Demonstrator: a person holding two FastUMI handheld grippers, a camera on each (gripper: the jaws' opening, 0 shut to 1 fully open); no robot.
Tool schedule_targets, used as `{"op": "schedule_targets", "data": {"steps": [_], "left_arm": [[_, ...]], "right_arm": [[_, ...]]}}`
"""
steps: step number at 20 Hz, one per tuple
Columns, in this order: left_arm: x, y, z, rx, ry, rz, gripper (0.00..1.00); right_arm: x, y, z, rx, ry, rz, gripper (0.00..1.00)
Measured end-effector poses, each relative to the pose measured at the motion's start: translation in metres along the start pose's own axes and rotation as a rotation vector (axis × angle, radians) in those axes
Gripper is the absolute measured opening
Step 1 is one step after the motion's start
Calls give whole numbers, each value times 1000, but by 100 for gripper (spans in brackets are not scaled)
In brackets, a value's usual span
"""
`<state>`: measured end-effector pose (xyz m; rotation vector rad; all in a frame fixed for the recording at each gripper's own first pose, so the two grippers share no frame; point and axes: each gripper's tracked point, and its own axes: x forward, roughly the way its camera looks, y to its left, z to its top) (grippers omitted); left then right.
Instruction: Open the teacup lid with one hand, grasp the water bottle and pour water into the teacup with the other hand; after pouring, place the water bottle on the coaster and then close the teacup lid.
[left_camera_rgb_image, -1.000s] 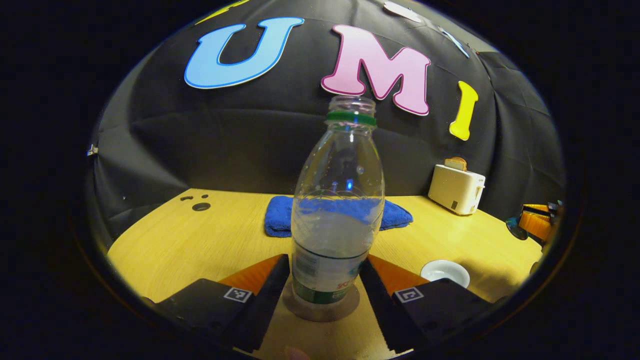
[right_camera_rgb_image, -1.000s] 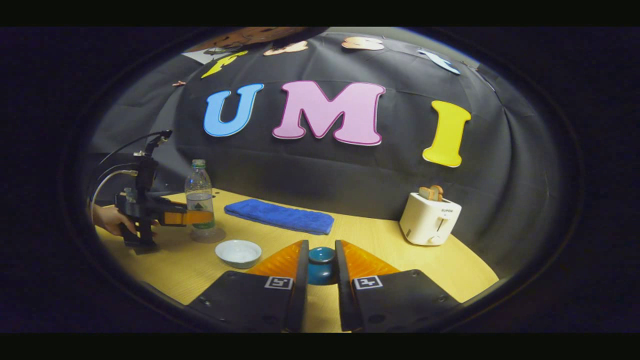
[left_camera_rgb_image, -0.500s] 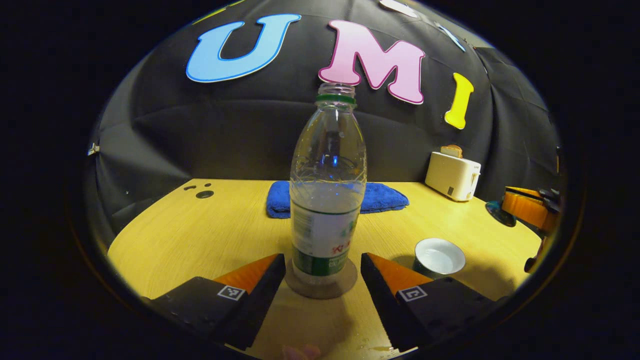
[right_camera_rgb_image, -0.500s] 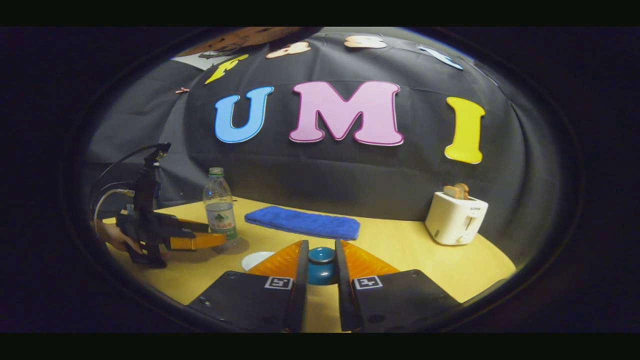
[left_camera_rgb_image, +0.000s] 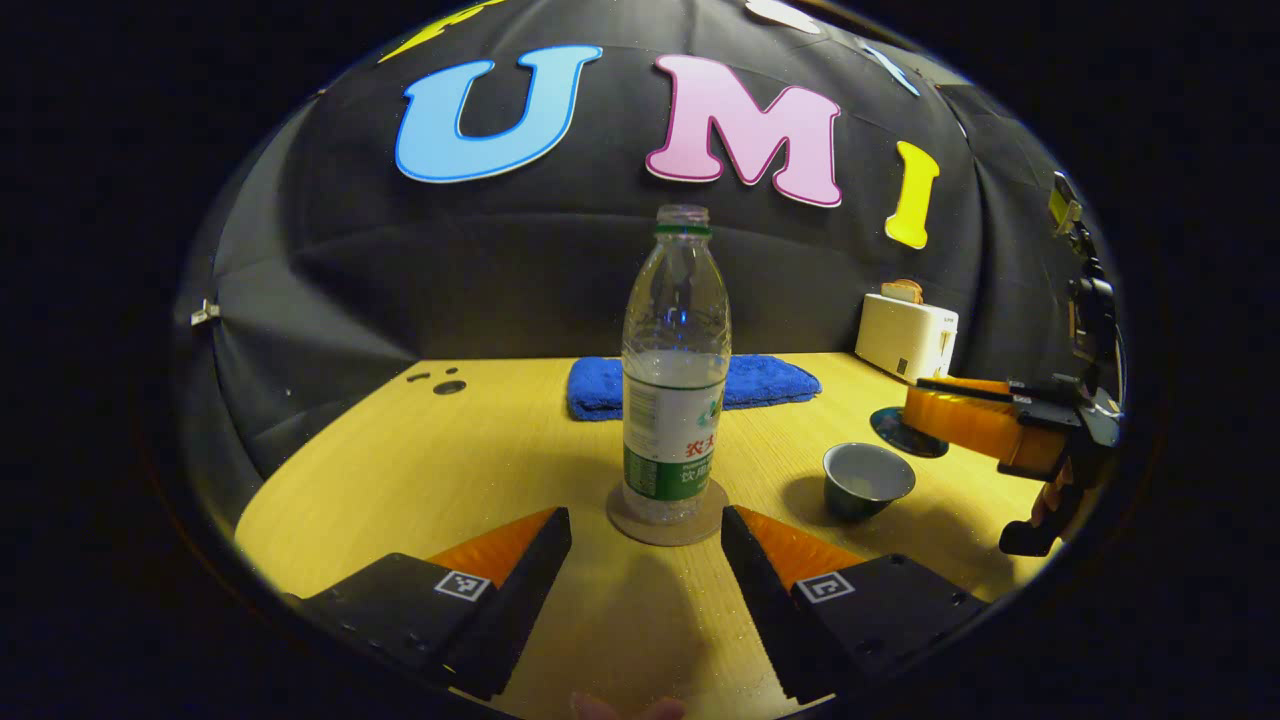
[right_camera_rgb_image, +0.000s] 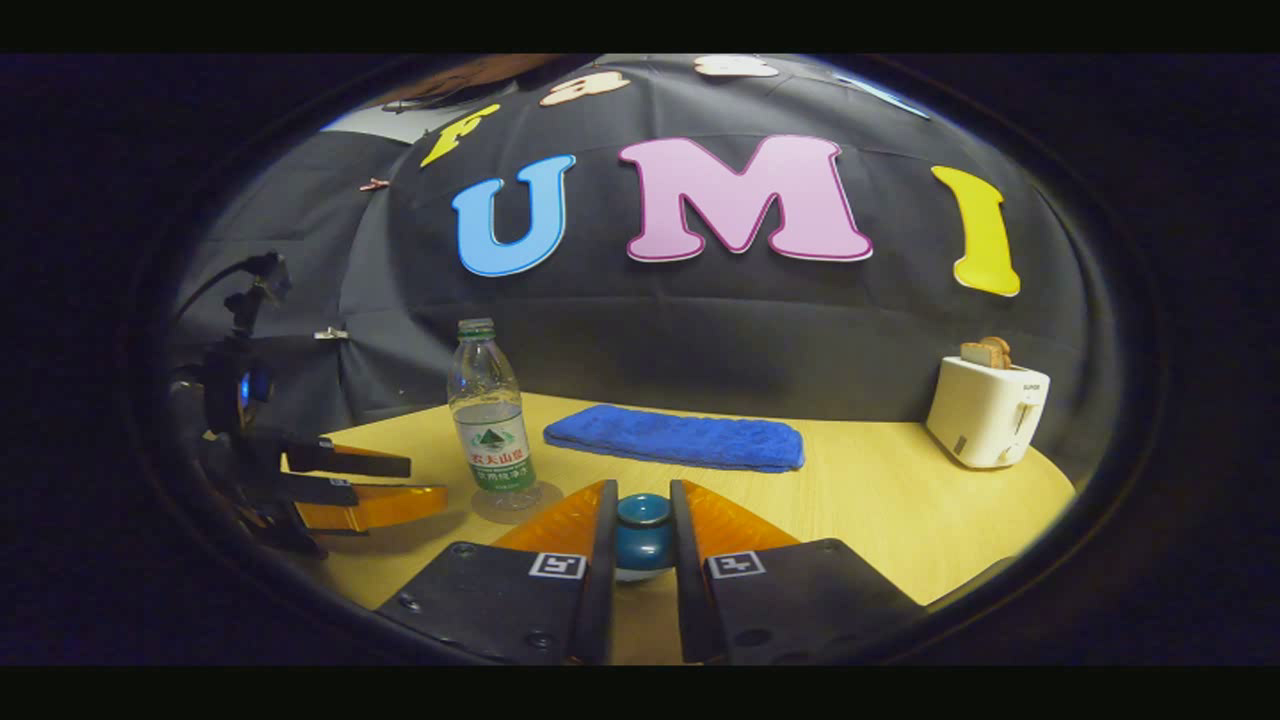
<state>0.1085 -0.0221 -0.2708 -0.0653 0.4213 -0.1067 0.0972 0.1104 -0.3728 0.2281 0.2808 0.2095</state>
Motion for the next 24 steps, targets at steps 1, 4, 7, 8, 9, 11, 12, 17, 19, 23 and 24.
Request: {"op": "schedule_targets", "data": {"steps": [1, 4, 7, 8, 9, 11, 12, 17, 19, 23, 24], "left_arm": [[-2, 2, 5, 9, -11, 5, 95], [-7, 0, 12, 33, -35, -6, 95], [-7, -2, 12, 30, -40, -19, 95], [-6, -1, 11, 29, -36, -23, 95], [-5, -1, 11, 29, -34, -25, 95], [-5, 2, 11, 34, -34, -28, 95], [-4, 4, 12, 41, -37, -26, 95], [-3, 6, 19, 63, -48, -23, 95], [-3, 5, 20, 62, -49, -27, 95], [-8, 4, 28, 73, -56, -21, 95], [-11, 3, 31, 78, -63, -14, 95]], "right_arm": [[2, 2, -4, 3, 7, 3, 29], [10, 8, -13, 10, 27, 10, 29], [14, 11, -21, 8, 45, 11, 29], [16, 12, -22, 4, 50, 11, 29], [17, 12, -25, -2, 56, 10, 29], [19, 11, -29, -16, 69, 2, 29], [19, 10, -31, -20, 73, -2, 29], [20, 7, -35, -36, 83, -22, 34], [19, 7, -35, -40, 87, -29, 33], [16, 4, -28, -26, 73, -45, 76], [14, 3, -19, -23, 59, -55, 83]]}}
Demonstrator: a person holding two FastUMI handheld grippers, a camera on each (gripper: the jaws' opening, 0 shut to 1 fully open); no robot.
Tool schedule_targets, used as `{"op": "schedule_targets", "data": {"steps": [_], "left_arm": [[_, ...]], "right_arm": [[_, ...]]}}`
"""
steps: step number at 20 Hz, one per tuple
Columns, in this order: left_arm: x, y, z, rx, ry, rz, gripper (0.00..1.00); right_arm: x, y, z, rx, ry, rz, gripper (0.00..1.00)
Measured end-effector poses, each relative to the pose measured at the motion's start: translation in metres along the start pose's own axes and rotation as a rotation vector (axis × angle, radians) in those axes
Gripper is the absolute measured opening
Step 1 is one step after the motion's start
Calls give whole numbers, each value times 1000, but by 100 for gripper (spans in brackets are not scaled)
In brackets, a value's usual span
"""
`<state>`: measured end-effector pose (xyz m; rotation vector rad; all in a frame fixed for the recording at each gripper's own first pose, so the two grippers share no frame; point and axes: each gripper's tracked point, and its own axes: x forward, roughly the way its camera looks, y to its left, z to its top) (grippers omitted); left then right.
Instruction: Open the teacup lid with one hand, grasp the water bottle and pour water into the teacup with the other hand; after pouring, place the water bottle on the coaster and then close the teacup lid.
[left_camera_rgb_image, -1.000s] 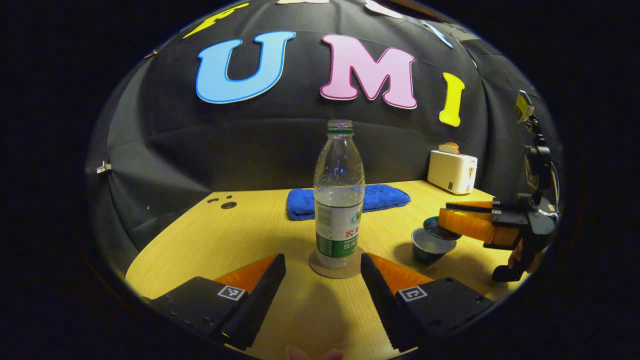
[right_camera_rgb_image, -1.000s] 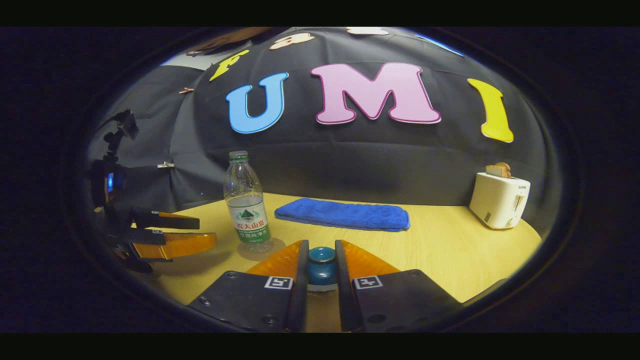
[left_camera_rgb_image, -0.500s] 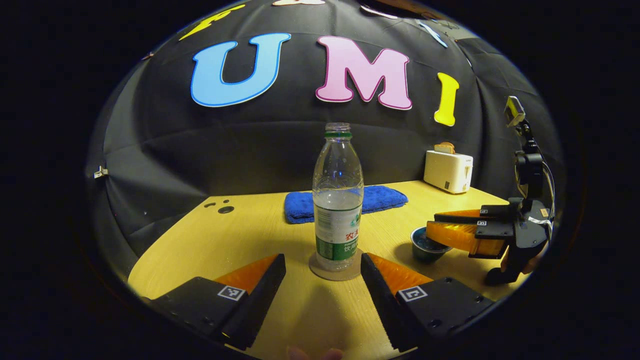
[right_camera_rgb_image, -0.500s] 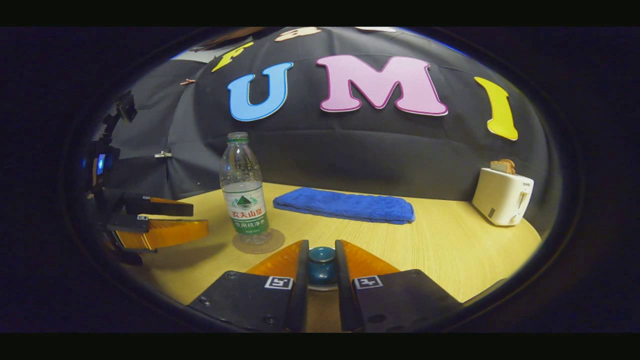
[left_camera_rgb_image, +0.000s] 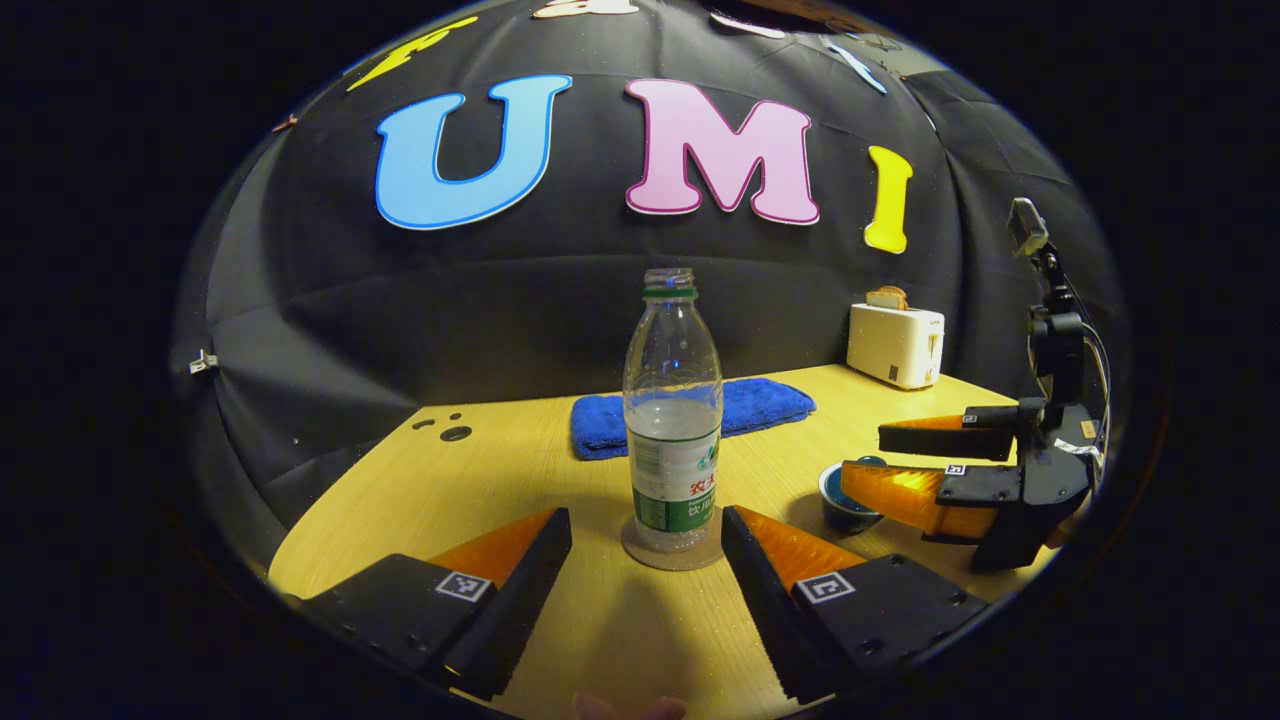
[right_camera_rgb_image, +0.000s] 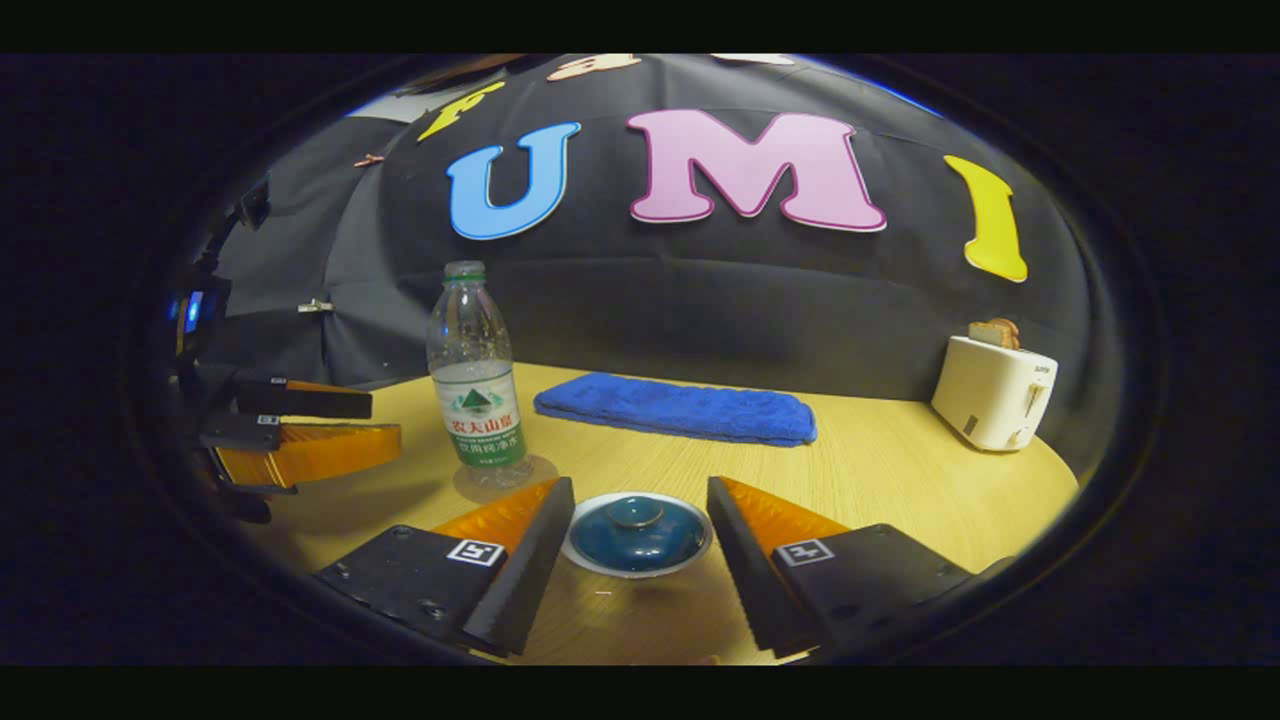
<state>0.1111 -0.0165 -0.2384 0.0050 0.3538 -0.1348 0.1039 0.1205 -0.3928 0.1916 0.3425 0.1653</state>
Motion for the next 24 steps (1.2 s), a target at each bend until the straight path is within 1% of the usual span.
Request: {"op": "schedule_targets", "data": {"steps": [3, 4, 6, 10, 14, 16, 20, 23, 24], "left_arm": [[-11, -3, 17, -20, -12, 21, 94], [-17, -5, 24, -32, -18, 31, 94], [-29, -5, 40, -46, -19, 52, 94], [-57, -9, 88, -87, -28, 66, 94], [-83, -2, 152, -74, -79, 90, 94], [-97, -2, 180, -82, -104, 89, 94], [-122, 0, 225, -114, -161, 96, 94], [-140, -4, 244, -143, -182, 102, 95], [-145, -5, 249, -144, -191, 107, 95]], "right_arm": [[-16, -3, 29, -7, -29, -22, 88], [-23, -4, 42, -12, -39, -26, 92], [-39, -7, 73, -17, -56, -39, 95], [-73, -10, 140, -41, -90, -58, 96], [-111, -13, 216, -72, -150, -66, 97], [-130, -17, 252, -82, -184, -77, 98], [-169, -22, 293, -79, -219, -100, 98], [-196, -27, 300, -95, -226, -113, 98], [-205, -30, 300, -102, -227, -117, 96]]}}
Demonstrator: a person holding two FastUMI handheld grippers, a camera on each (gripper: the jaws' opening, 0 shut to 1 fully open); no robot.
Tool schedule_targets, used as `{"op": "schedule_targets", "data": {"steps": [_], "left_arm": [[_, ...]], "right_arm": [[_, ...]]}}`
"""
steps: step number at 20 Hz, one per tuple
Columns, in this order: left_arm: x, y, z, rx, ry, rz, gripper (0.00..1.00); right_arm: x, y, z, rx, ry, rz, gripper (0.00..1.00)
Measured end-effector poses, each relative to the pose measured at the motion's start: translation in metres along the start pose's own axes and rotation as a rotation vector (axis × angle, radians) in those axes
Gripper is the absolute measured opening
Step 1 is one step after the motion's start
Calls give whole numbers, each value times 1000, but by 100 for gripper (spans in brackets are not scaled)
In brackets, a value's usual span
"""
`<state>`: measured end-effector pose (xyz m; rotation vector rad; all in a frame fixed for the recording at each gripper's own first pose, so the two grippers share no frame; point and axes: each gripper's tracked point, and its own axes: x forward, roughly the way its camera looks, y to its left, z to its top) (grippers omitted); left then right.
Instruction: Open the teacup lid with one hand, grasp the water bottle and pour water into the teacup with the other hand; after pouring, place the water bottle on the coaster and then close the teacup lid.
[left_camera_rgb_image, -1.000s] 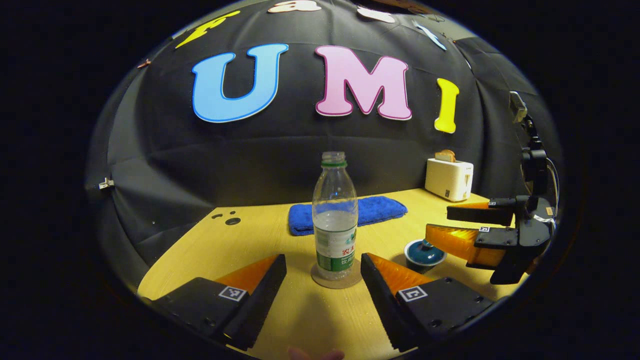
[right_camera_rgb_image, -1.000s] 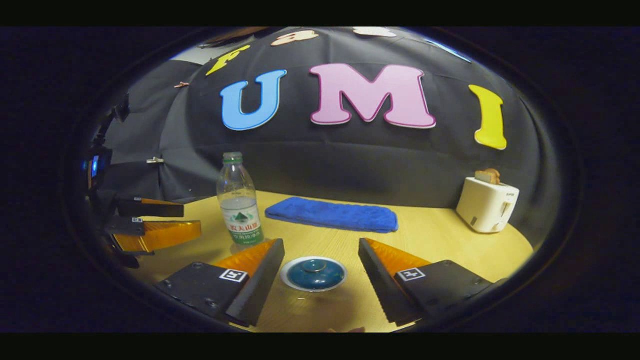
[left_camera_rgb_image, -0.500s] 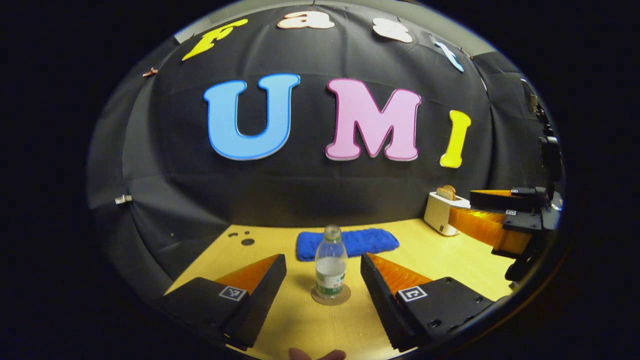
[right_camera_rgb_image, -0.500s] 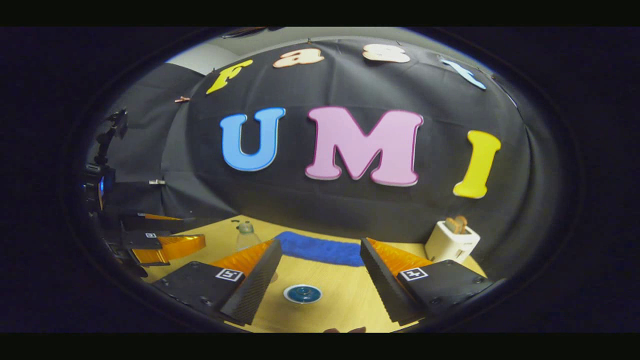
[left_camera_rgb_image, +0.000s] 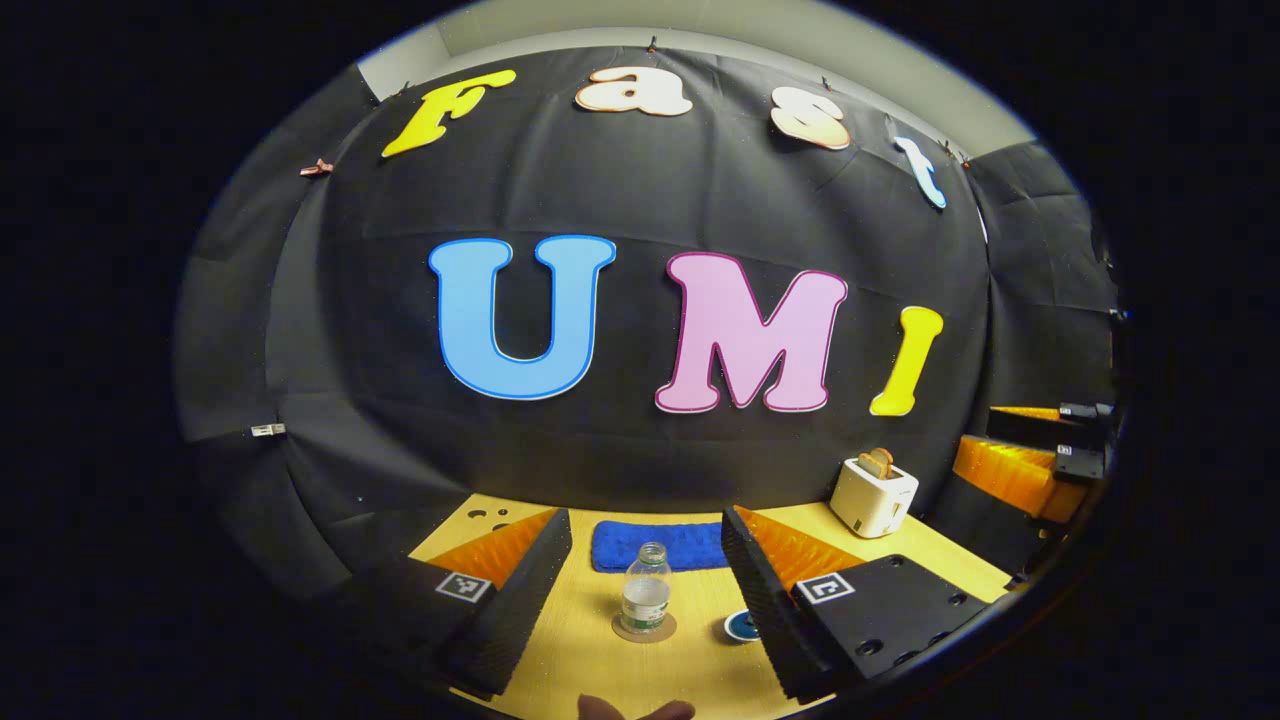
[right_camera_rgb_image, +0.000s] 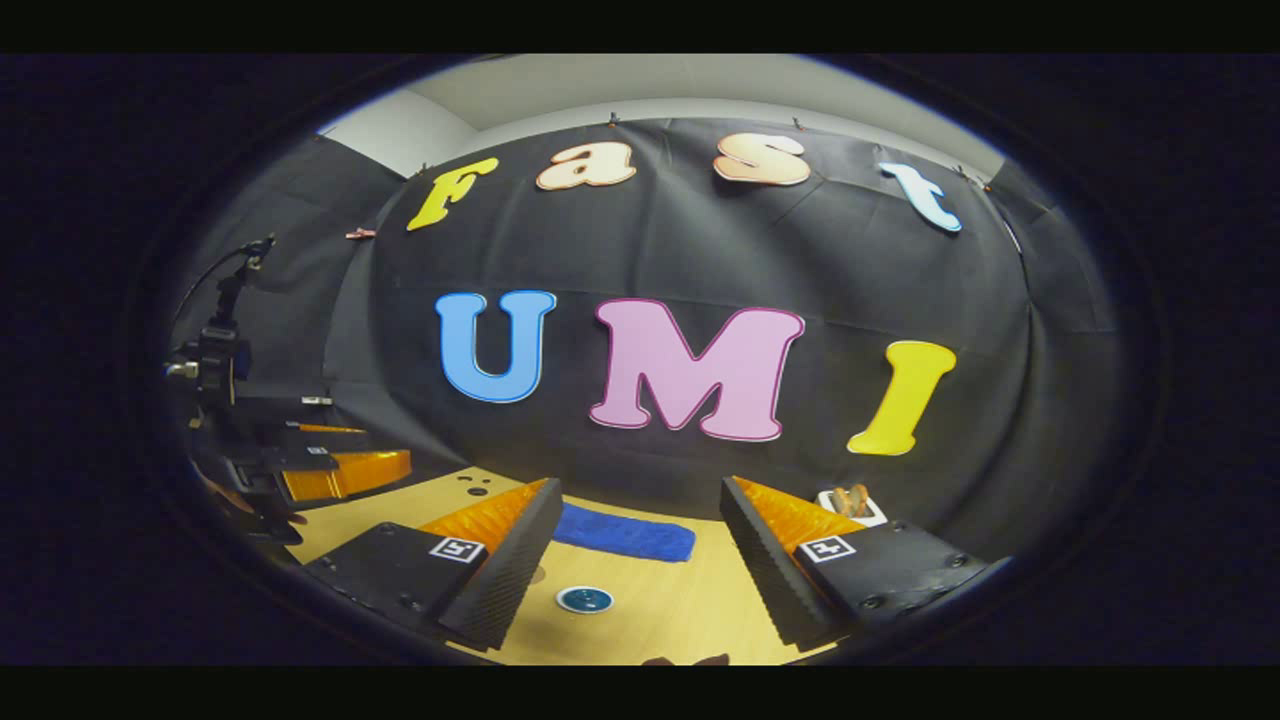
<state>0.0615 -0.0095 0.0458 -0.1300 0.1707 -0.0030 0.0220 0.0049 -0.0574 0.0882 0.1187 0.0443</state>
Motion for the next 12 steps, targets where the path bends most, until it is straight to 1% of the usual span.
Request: {"op": "schedule_targets", "data": {"steps": [3, 5, 6, 7, 8, 12], "left_arm": [[-11, -8, 14, 34, -28, 6, 95], [-15, -12, 20, 66, -45, 15, 95], [-19, -17, 20, 74, -50, 15, 95], [-21, -20, 21, 79, -48, 18, 95], [-22, -23, 20, 80, -41, 19, 95], [-27, -33, 18, 80, -35, 27, 95]], "right_arm": [[-20, -17, 1, -5, 7, -20, 98], [-30, -27, 2, 1, 11, -26, 96], [-34, -31, 3, 8, 10, -28, 98], [-36, -36, 3, 12, 11, -33, 96], [-39, -42, 3, 12, 9, -37, 98], [-45, -54, 10, 12, -10, -40, 98]]}}
